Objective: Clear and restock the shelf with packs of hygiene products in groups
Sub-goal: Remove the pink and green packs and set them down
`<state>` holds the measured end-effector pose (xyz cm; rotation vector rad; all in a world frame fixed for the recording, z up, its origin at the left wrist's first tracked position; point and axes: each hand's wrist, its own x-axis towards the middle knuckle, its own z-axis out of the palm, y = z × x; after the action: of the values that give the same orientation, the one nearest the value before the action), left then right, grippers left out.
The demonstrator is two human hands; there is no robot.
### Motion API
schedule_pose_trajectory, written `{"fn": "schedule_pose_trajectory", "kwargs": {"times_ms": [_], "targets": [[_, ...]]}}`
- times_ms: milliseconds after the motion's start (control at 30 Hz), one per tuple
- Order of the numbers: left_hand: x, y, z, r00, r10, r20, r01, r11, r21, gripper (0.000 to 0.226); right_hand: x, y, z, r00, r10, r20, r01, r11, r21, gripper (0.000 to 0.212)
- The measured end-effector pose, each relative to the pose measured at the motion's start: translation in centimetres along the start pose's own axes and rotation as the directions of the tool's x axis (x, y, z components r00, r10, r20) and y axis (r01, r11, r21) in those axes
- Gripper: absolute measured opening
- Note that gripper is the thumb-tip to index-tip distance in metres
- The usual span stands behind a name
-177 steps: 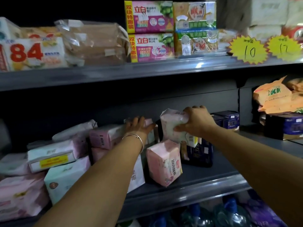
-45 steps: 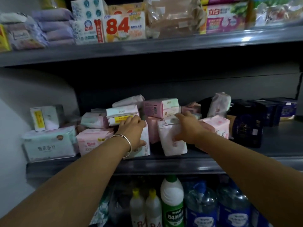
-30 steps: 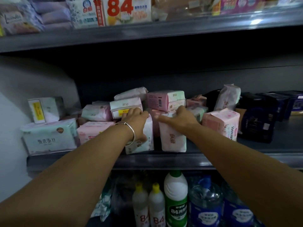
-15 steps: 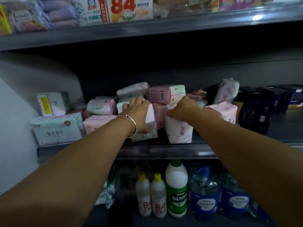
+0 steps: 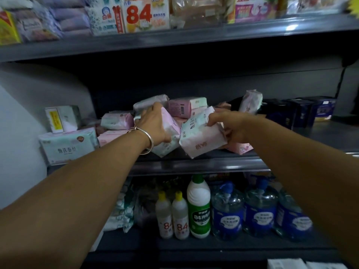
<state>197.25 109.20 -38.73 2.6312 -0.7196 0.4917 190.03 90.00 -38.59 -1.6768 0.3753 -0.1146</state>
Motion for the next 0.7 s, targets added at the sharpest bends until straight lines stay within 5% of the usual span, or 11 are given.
{"fn": "schedule_pose_trajectory", "kwargs": {"times_ms": [200, 400, 600, 700], "targets": [[-2.4, 1.5, 0.4, 1.0, -0.004, 0.007, 0.005, 1.0, -0.025, 0.08, -2.4, 1.6, -0.5, 0.995, 0.046, -0.091, -0.049, 0.998, -0.028, 0.045], [-6.4, 2.6, 0.1, 0.998, -0.026, 0.059, 0.037, 0.979, -0.2, 0.09, -6.7, 4.5, -2.6, 1.0, 0.017, 0.008, -0.017, 0.999, -0.039, 0.057], [-13.3, 1.4, 2.4, 0.982, -0.131, 0.136, 0.15, 0.979, -0.14, 0.082, -11.2, 10.6, -2.8, 0.999, 0.031, -0.013, -0.032, 0.997, -0.07, 0.036], [-17.3, 0.4, 5.7, 0.955, -0.183, 0.233, 0.202, 0.978, -0.06, 0.08, -12.4, 15.8, -2.7, 0.994, 0.109, -0.008, -0.108, 0.974, -0.198, 0.051]]}}
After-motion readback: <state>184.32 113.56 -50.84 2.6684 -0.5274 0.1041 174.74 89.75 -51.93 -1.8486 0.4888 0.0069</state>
